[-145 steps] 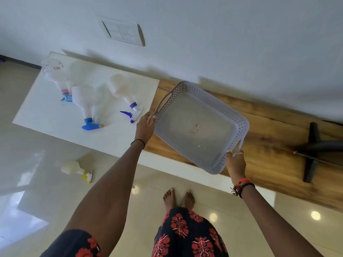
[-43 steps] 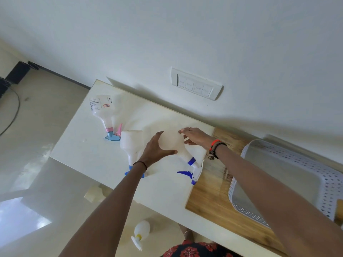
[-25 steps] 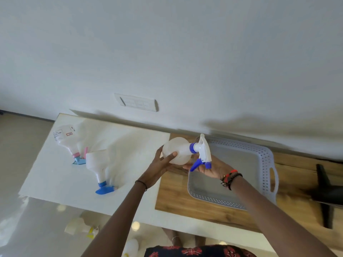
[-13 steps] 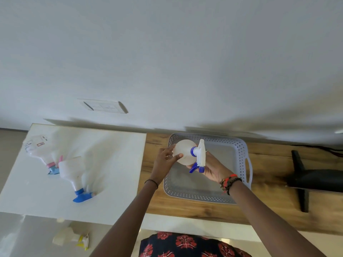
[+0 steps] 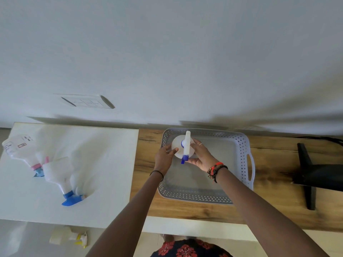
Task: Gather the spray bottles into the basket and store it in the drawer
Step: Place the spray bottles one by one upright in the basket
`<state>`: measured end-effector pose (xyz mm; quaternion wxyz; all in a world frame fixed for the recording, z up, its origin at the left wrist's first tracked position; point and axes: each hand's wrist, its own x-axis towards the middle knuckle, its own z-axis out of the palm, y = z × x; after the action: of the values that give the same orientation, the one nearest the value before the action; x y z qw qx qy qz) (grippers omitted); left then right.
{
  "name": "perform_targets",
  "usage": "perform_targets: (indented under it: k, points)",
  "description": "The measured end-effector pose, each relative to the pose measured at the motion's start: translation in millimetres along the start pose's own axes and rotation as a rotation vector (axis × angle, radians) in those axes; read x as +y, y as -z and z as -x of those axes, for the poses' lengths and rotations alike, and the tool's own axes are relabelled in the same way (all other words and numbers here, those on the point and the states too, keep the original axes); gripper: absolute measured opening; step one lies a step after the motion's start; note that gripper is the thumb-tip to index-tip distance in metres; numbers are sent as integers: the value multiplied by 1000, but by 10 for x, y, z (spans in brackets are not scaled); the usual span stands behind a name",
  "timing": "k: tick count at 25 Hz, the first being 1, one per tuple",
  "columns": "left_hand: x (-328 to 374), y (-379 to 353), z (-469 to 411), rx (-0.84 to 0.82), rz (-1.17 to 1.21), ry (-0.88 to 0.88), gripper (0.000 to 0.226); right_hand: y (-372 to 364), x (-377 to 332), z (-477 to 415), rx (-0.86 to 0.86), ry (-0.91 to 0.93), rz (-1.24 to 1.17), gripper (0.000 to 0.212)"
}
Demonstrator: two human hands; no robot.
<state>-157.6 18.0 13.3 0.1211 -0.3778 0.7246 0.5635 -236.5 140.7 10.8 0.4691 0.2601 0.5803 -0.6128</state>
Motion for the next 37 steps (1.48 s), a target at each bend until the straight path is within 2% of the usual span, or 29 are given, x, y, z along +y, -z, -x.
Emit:
perform_targets:
  k: [8, 12, 16, 22, 27, 33, 37]
  points:
    - [-15, -33, -49, 80, 41, -3, 32, -68, 11, -144, 70, 0, -120, 50]
    - [-43, -29, -45, 93, 47, -18, 32, -135, -10, -152, 112, -18, -158, 22]
    - [-57, 5, -35, 89, 47, -22, 39, -110, 5, -161, 116, -18, -172, 11]
    - [-54, 13, 2, 88, 34, -35, 43, -43, 51, -161, 127, -15, -165, 14]
    - [-61, 60, 132, 133, 120, -47, 42, -26, 145, -78, 201, -37, -52, 31]
    - [-204, 160, 524, 223, 173, -128, 41, -125, 389, 293, 347, 67, -17, 15]
    - [-508, 374, 845, 282, 136, -153, 42, -324, 609, 626, 293, 84, 18, 11]
